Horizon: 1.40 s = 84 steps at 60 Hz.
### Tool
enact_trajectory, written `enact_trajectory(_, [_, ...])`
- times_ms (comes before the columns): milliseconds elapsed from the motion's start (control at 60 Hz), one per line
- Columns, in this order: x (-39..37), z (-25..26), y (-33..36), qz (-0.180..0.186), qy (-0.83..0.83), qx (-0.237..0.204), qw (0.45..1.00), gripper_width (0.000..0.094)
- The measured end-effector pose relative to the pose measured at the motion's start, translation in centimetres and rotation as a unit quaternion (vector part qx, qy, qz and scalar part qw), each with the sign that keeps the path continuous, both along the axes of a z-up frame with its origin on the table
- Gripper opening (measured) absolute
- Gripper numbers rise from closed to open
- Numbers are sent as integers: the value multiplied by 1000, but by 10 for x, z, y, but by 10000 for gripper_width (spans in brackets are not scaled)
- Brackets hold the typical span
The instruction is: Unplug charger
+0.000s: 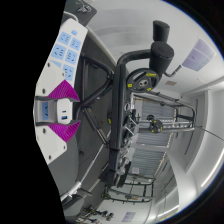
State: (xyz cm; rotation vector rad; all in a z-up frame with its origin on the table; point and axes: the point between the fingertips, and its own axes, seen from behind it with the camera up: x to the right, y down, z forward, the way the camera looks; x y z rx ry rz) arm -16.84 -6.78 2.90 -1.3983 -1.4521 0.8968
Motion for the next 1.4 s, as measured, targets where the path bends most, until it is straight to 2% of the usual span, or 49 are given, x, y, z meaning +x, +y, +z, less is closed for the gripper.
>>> enact_trajectory(50, [2, 14, 0, 4, 15, -15, 1000, 274])
enact_trajectory(100, [5, 79, 17, -12, 93, -21, 995, 273])
enact_trajectory(150, [10, 133, 37, -23, 127, -63, 990, 272])
enact_trajectory(183, [12, 150, 52, -31, 122, -90, 988, 269])
enact_trajectory(233, [15, 156, 73, -32, 100, -80, 991, 269])
enact_trajectory(300, [17, 142, 99, -41, 68, -57, 995, 269])
enact_trajectory(383, [25, 101, 130, -55, 14, -32, 998, 271])
enact_trajectory(533, [36, 19, 163, -77, -63, -19, 995, 292])
enact_trajectory(717, [33, -40, 166, -67, -112, -8, 991, 355])
enact_trajectory(767, [30, -44, 165, -63, -113, -6, 992, 438])
enact_trajectory(833, [30, -42, 165, -64, -115, -14, 991, 823])
enact_trajectory(850, [31, -40, 162, -61, -115, -19, 991, 878])
enact_trajectory(900, [35, -28, 157, -56, -106, -33, 992, 815])
enact_trajectory(967, [48, -8, 154, -57, -94, -39, 993, 865])
enact_trajectory(1067, [87, 33, 146, -56, -77, -27, 995, 861])
enact_trajectory(1183, [168, 88, 127, -59, -76, -13, 995, 857])
enact_trajectory(1400, [340, 168, 78, -58, -73, -29, 995, 852])
